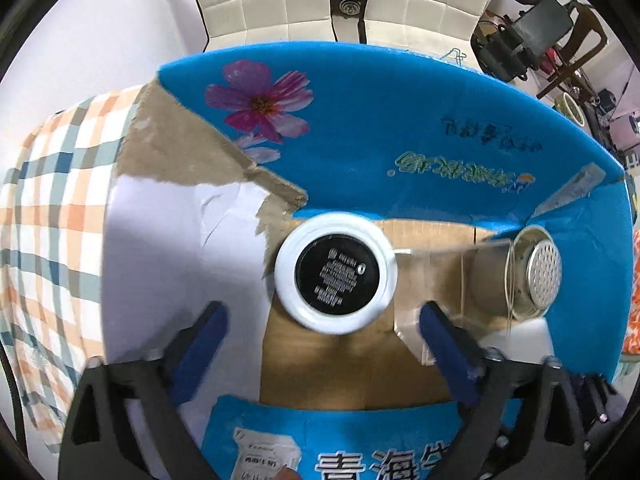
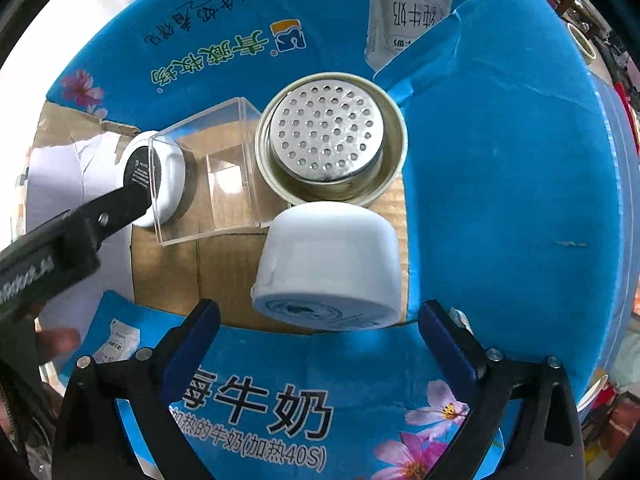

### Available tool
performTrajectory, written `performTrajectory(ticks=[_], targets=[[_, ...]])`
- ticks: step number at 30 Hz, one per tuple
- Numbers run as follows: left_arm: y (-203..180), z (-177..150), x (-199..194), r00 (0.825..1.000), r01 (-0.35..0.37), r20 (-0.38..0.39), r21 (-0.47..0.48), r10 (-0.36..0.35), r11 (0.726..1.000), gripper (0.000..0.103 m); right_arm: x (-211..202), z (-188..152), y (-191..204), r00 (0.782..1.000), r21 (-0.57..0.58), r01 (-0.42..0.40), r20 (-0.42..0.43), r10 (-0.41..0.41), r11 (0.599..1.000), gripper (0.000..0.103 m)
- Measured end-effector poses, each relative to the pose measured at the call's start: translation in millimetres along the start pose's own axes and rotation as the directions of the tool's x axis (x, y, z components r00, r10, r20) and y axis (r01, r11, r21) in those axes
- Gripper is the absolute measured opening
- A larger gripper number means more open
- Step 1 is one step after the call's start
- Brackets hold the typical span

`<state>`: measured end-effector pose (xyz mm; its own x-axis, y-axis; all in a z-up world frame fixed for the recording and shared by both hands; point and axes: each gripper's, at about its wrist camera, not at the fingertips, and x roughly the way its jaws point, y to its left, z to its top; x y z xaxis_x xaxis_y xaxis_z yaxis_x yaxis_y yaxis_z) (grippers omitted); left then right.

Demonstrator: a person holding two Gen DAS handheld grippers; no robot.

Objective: Organize rigid objects
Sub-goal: 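Lower the cream jar into the box and open the right gripper while the left releases its jar, then withdraw both grippers up out of the cardboard box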

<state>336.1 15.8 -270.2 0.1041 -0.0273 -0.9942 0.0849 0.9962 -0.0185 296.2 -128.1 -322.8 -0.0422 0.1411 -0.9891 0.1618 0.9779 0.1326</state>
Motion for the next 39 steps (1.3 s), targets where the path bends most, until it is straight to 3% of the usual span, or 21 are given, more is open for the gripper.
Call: performTrajectory(ticks=[9, 17, 22, 32, 39], targets=[[14, -39, -30, 0.999, 0.003, 0.041, -0.017, -0.003, 1.000, 0.103, -43, -32, -5, 0.997, -0.027, 0.025, 0.075, -0.023, 0.999, 0.103], [12, -79, -76, 0.990, -0.037, 0.137, -0.006, 0.038, 0.999, 0.103, -92, -69, -13, 0.984, -0.067, 0.033, 0.178, -0.020, 0.997, 0.103], [-3, -104, -111, 0.980, -0.030, 0.196, -0.024, 0.034, 0.999, 0.103, -129, -92, -39, 0.971, -0.061, -0.001, 0.239, 0.015, 0.998, 0.103], [-68, -144, -165, 0.961, -0.037, 0.276, 0.045, 0.023, 0.998, 0.103, -180, -141, -125, 0.952, 0.041, -0.081, 0.298, 0.065, 0.996, 0.103], [-151, -172, -151, 0.969, 0.008, 0.243, 0.161, -0.047, 0.987, 0.103, -164, -192, -231, 0.966, 0.218, -0.033, 0.258, -0.025, 0.975, 0.103]])
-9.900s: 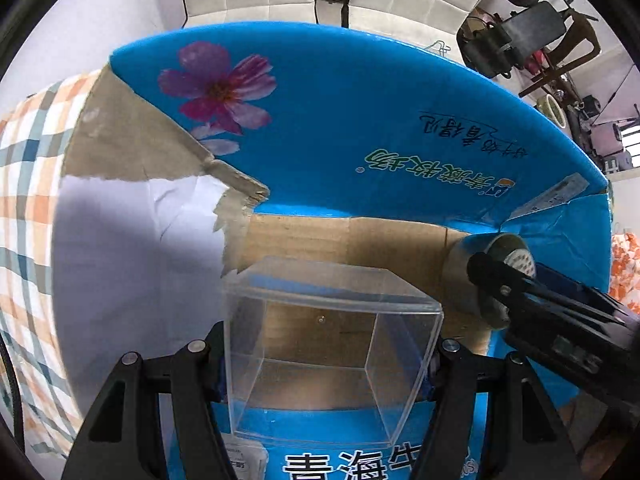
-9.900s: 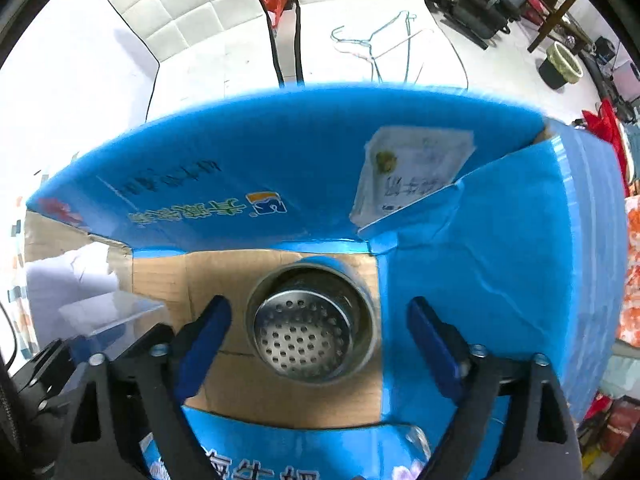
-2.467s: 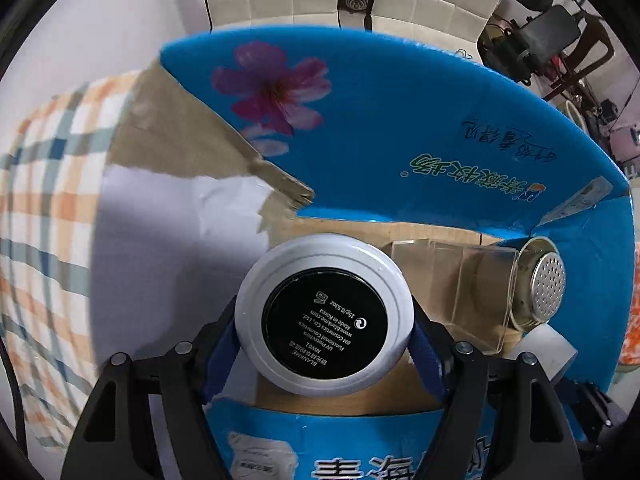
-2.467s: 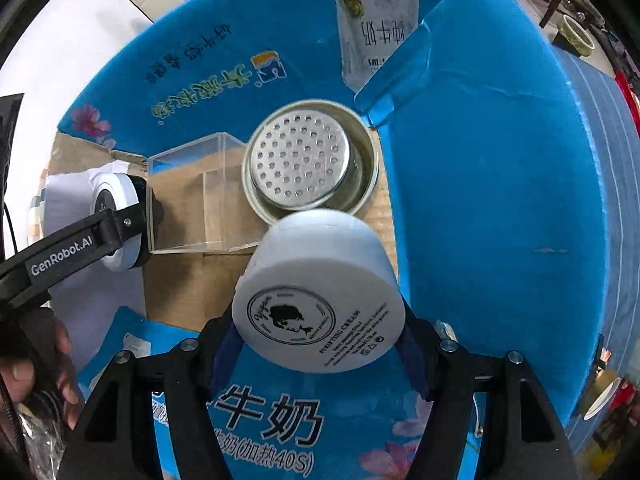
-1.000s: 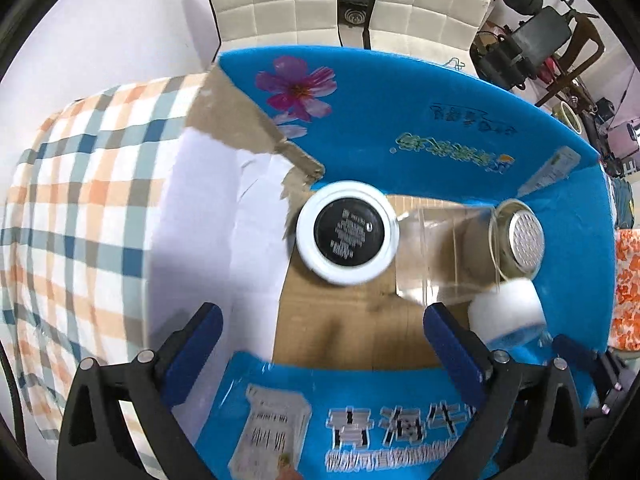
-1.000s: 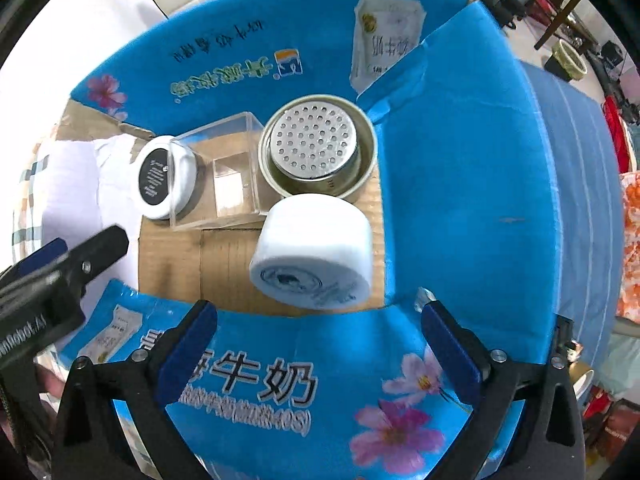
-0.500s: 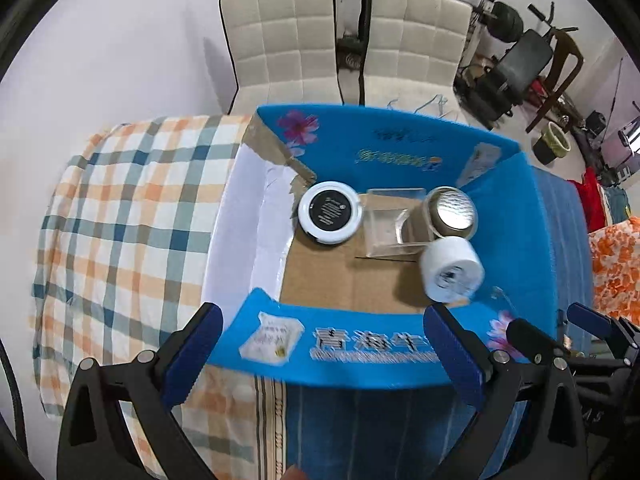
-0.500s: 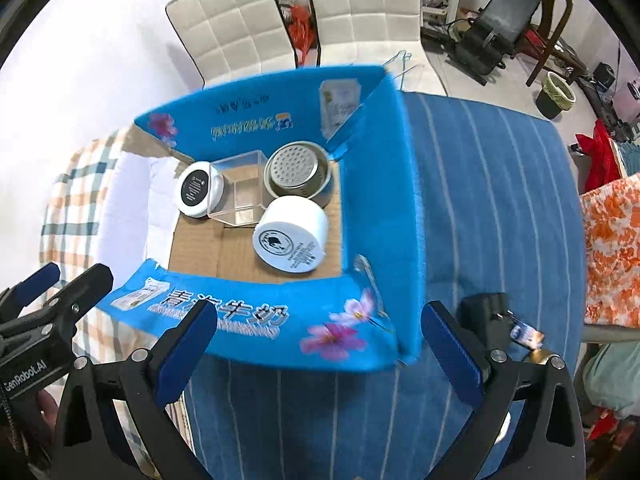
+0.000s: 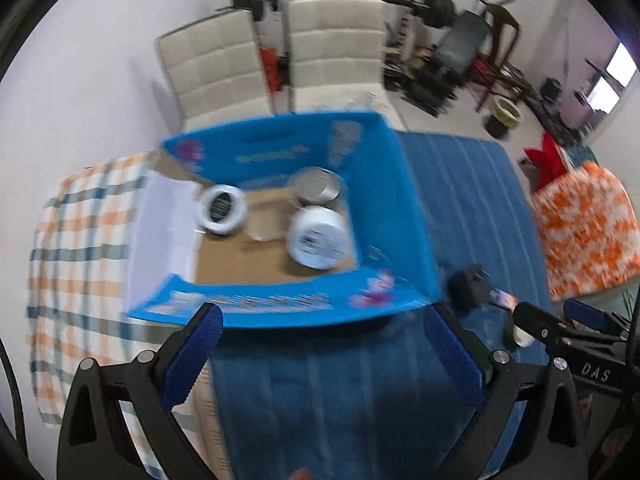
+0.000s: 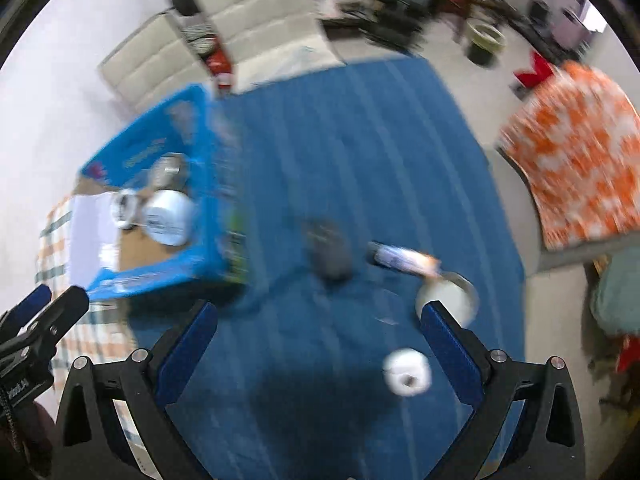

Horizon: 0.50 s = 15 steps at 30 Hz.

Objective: Organize rigid objects
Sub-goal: 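Withdraw both grippers up out of the cardboard box, then grasp the black charger plug with the left gripper while the right grasps the tan tape roll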

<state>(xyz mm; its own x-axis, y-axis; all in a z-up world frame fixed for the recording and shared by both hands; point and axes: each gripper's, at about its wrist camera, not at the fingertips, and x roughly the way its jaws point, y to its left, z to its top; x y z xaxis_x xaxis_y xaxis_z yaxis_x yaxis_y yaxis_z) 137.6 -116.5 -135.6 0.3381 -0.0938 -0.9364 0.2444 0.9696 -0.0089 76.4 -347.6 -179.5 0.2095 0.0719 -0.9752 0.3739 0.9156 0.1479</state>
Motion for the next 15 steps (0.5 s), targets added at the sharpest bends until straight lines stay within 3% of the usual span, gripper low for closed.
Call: performTrajectory(ticks=[4, 9, 15], targets=[[-53, -10, 32, 0.996, 0.047, -0.079, 0.049, -0.043, 0.998, 0.103, 24, -18, -59, 0.998, 0.081, 0.041, -0.051, -0.037, 0.996, 0.103], [-121, -13, 76, 0.980, 0.109, -0.175, 0.093, -0.091, 0.990, 0.103, 61, -26, -109, 0.995, 0.187, 0.022, -0.098, -0.004, 0.982, 0.103], [-158, 4, 119, 0.963, 0.138, -0.237, 0.032, -0.127, 0.990, 0.103, 89, -22, -137, 0.993, 0.233, 0.007, -0.119, 0.022, 0.972, 0.103]])
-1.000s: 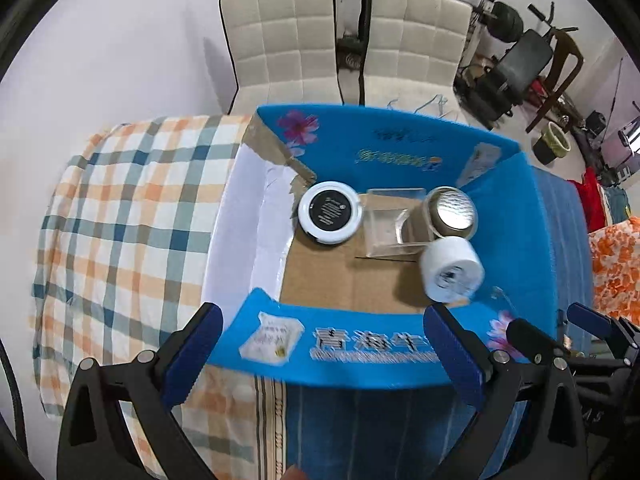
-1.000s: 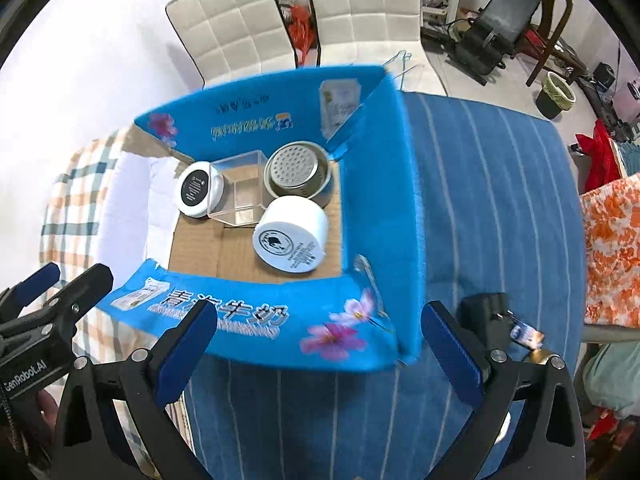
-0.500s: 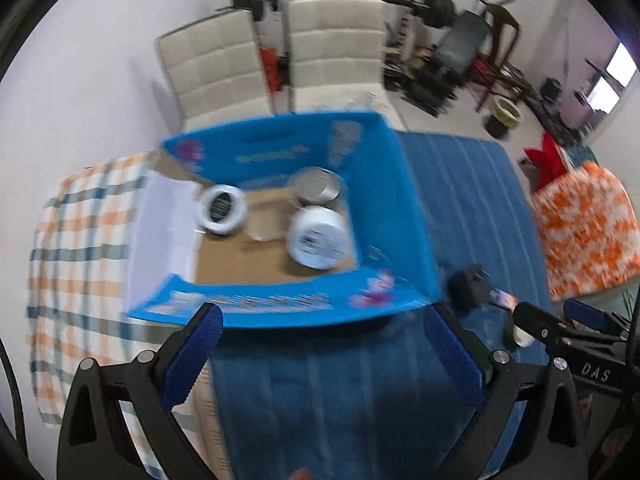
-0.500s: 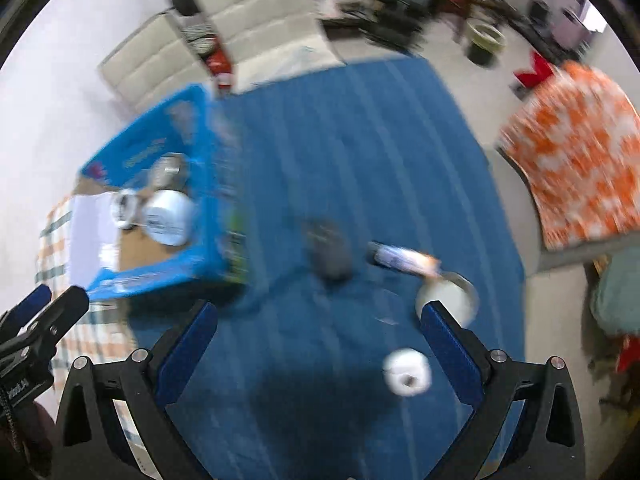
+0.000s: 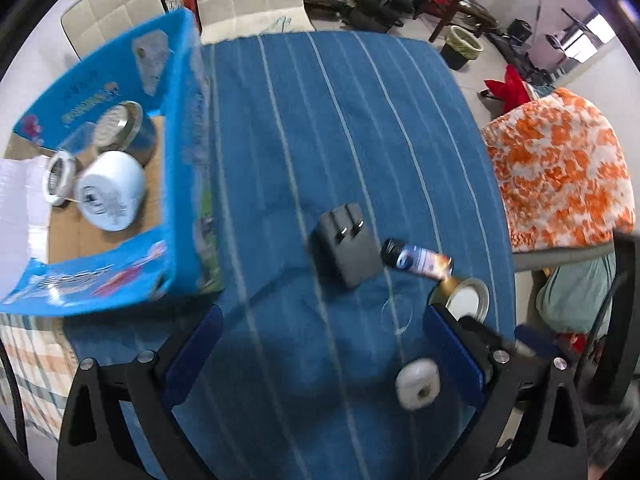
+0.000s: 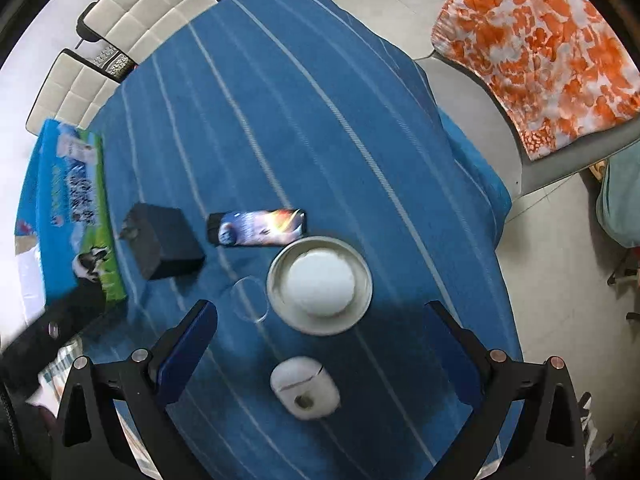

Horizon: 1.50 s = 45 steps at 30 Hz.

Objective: Organize rigid objects
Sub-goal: 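Grasp the black charger plug with the left gripper while the right grasps the tan tape roll, then carry the charger and tape roll up toward the blue cardboard box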

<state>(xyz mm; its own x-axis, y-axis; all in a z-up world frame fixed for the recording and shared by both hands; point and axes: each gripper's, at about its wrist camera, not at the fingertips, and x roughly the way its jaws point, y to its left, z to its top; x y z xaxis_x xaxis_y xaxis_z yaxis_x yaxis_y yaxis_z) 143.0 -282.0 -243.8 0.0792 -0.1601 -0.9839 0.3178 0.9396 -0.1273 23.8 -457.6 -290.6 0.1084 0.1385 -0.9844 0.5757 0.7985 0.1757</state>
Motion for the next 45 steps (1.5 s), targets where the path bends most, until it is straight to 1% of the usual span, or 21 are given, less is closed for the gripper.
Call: performTrajectory(ticks=[2, 4, 5, 6, 7, 8, 9, 10, 11, 12, 13, 14, 15, 18, 21, 23, 28, 31, 36, 40, 45], targets=[[0, 9, 12, 1.000, -0.001, -0.017, -0.022, 0.001, 1.000, 0.103, 6, 4, -1, 1.000, -0.008, 0.004, -0.012, -0.004, 1.000, 0.103], [-2, 19, 27, 0.999, -0.003, -0.034, -0.032, 0.002, 0.999, 0.098, 14, 7, -2, 1.000, -0.014, -0.001, -0.029, 0.001, 1.000, 0.102], [-3, 24, 34, 0.999, -0.018, -0.049, -0.031, 0.016, 0.999, 0.094, 17, 8, -2, 0.999, -0.018, -0.001, -0.037, 0.000, 1.000, 0.101], [-7, 27, 39, 0.998, -0.040, -0.056, -0.022, 0.039, 0.999, 0.094, 21, 9, -2, 0.999, -0.022, -0.001, -0.045, 0.000, 1.000, 0.101], [-15, 31, 42, 0.998, -0.046, -0.048, 0.009, 0.046, 0.999, 0.093, 25, 9, -2, 0.999, -0.025, -0.001, -0.052, -0.001, 1.000, 0.101], [-23, 34, 47, 0.997, -0.041, -0.056, 0.041, 0.043, 0.998, 0.083, 28, 9, -2, 0.998, -0.029, -0.001, -0.060, -0.001, 1.000, 0.100], [-28, 36, 54, 0.994, -0.065, -0.078, 0.060, 0.069, 0.996, 0.071, 32, 9, -1, 0.998, -0.026, -0.001, -0.067, 0.000, 1.000, 0.100], [-30, 37, 61, 0.992, -0.075, -0.096, 0.072, 0.082, 0.995, 0.067, 36, 9, -4, 0.998, -0.025, -0.002, -0.071, 0.000, 1.000, 0.097], [-32, 37, 68, 0.989, -0.085, -0.112, 0.081, 0.093, 0.993, 0.058, 39, 9, -4, 0.997, -0.024, -0.001, -0.078, -0.001, 1.000, 0.092], [-32, 37, 76, 0.985, -0.098, -0.135, 0.085, 0.109, 0.991, 0.046, 42, 9, -5, 0.996, -0.021, 0.000, -0.085, -0.002, 1.000, 0.090], [-31, 37, 83, 0.982, -0.094, -0.155, 0.082, 0.105, 0.992, 0.041, 44, 9, -6, 0.996, -0.018, 0.000, -0.090, -0.002, 1.000, 0.085], [-29, 36, 87, 0.981, -0.091, -0.163, 0.074, 0.102, 0.993, 0.039, 46, 9, -6, 0.996, -0.018, -0.001, -0.093, -0.001, 1.000, 0.079], [-26, 36, 91, 0.981, -0.087, -0.167, 0.065, 0.097, 0.994, 0.037, 48, 9, -6, 0.995, -0.020, 0.004, -0.096, -0.006, 1.000, 0.077], [-24, 34, 99, 0.979, -0.084, -0.181, 0.066, 0.095, 0.994, 0.036, 49, 8, -2, 0.996, -0.034, 0.028, -0.078, -0.031, 0.999, 0.076], [-29, 34, 101, 0.980, -0.098, -0.167, 0.081, 0.110, 0.992, 0.036, 47, 8, -1, 0.996, -0.032, 0.058, -0.066, -0.060, 0.998, 0.069], [-32, 36, 101, 0.981, -0.102, -0.154, 0.086, 0.114, 0.991, 0.033, 47, 7, 1, 0.996, -0.038, 0.068, -0.061, -0.070, 0.997, 0.068], [-38, 35, 99, 0.986, -0.106, -0.119, 0.085, 0.116, 0.991, 0.031, 44, 5, 6, 0.994, -0.053, 0.084, -0.060, -0.087, 0.995, 0.068], [-28, 22, 91, 0.987, -0.116, -0.105, 0.084, 0.124, 0.990, 0.030, 40, 4, 5, 0.996, -0.047, 0.074, -0.053, -0.077, 0.996, 0.068], [-27, 4, 77, 0.989, -0.117, -0.081, 0.104, 0.126, 0.988, 0.029, 28, 2, 5, 0.997, -0.056, 0.068, -0.033, -0.070, 0.996, 0.068], [-23, -10, 58, 0.992, -0.107, -0.050, 0.103, 0.113, 0.989, 0.029, 11, 0, 10, 0.998, -0.071, 0.059, -0.009, -0.060, 0.996, 0.068], [-16, -32, 22, 0.997, -0.077, -0.008, 0.121, 0.078, 0.990, 0.029, -16, 0, 16, 0.999, -0.090, 0.037, 0.025, -0.035, 0.995, 0.067]])
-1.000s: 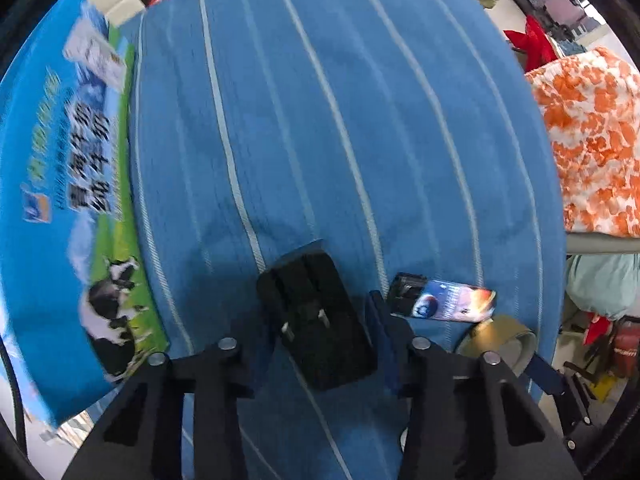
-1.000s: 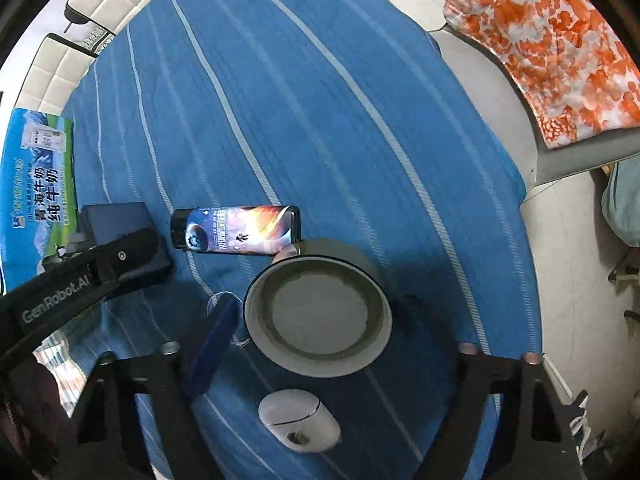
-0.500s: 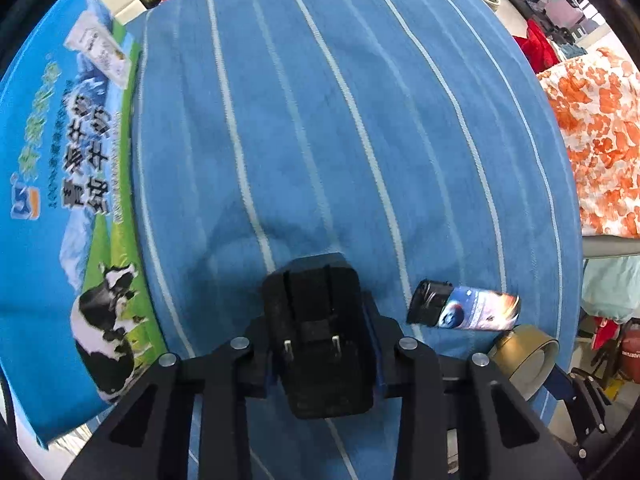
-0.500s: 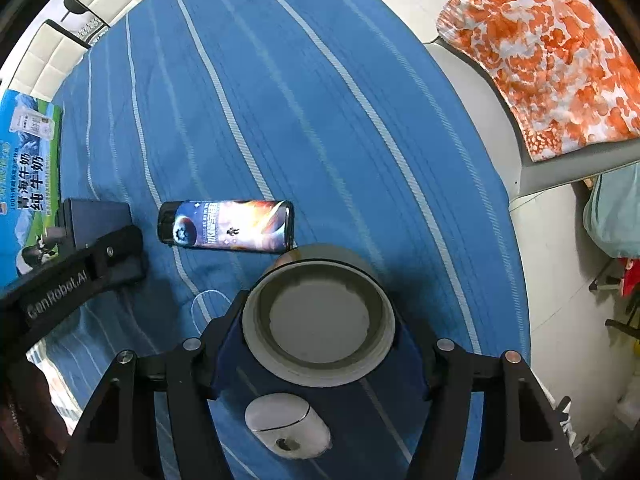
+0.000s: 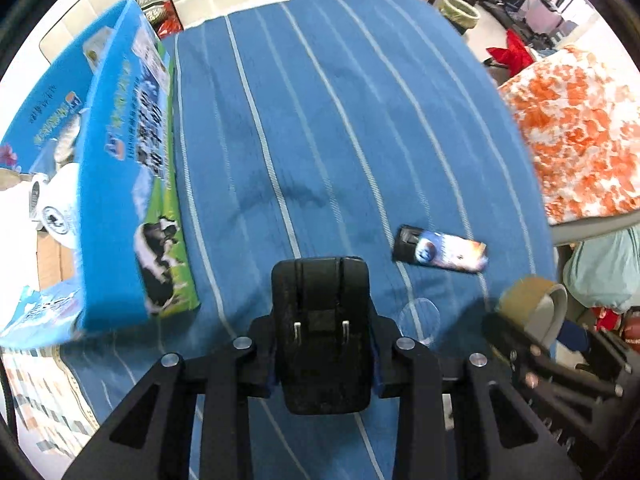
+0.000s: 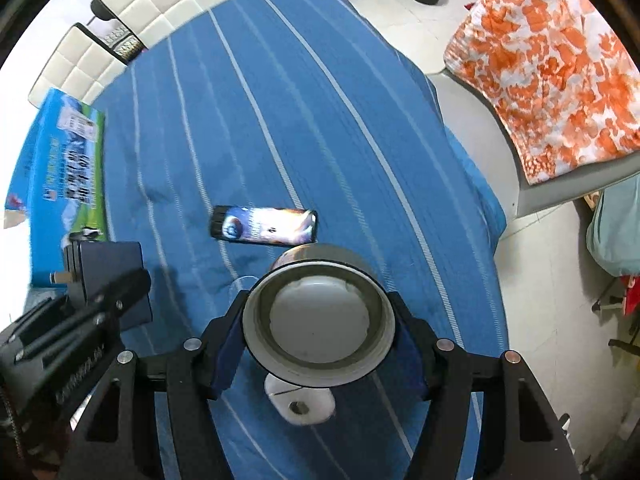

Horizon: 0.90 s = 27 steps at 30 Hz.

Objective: Organize rigid objects
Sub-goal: 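Carry the charger and tape roll up toward the blue cardboard box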

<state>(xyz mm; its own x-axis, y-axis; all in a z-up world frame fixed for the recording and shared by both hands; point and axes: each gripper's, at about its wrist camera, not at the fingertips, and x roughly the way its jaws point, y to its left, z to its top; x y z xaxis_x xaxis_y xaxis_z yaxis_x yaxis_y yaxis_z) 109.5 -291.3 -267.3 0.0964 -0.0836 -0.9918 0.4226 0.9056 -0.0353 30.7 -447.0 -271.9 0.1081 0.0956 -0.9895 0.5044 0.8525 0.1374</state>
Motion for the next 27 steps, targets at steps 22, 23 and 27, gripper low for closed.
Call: performTrajectory(ticks=[22, 23, 27], targets=[[174, -22, -152, 0.963, 0.028, 0.267, -0.198, 0.027, 0.980, 0.028, -106, 12, 219, 0.960, -0.293, -0.234, 0.079, 0.267, 0.927, 0.067], [189, -24, -151, 0.964, 0.019, 0.264, -0.218, 0.041, 0.976, 0.028, -101, 12, 238, 0.959, -0.308, -0.243, 0.067, 0.276, 0.920, 0.067], [245, -30, -146, 0.964, -0.016, 0.249, -0.282, 0.089, 0.959, 0.028, -75, 13, 300, 0.959, -0.348, -0.257, 0.026, 0.283, 0.901, 0.067]])
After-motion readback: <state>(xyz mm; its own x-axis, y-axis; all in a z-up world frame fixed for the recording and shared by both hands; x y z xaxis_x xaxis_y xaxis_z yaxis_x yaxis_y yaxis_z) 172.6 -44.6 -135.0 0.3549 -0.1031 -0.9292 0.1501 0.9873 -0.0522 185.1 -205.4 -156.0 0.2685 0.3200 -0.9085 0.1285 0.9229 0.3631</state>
